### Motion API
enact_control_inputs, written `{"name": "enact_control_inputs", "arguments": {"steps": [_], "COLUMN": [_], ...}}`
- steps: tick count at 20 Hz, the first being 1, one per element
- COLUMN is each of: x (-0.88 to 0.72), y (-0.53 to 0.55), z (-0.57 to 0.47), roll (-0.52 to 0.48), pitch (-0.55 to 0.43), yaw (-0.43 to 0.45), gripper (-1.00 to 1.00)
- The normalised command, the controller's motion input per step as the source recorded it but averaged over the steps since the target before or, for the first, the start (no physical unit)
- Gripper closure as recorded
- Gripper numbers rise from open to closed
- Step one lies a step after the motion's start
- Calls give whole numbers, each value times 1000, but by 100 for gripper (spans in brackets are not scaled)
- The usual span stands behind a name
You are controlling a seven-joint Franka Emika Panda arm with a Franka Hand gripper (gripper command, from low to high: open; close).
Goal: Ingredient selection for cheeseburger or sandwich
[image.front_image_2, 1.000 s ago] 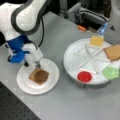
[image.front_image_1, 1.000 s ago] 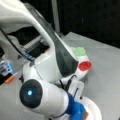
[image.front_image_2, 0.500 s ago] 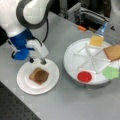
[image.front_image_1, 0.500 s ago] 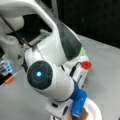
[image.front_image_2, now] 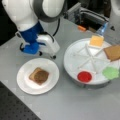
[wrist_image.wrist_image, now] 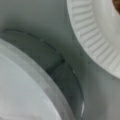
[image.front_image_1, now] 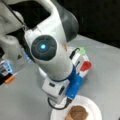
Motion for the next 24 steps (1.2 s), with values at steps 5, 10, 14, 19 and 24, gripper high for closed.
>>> {"name": "enact_control_inputs", "arguments": {"steps": [5,10,14,19,24], "x": [-737,-570,-408,-331,-315], "y": [430,244,165,289,451], "z": [2,-51,-64,-87,-104], "roll": [-382,-298,-225,-215,-224], "pitch": [-45,-113,-138,-140,-186], "yaw": [-125,-102,-77,-134,-172], "gripper": [-100,-100,-100,-100,-100]}}
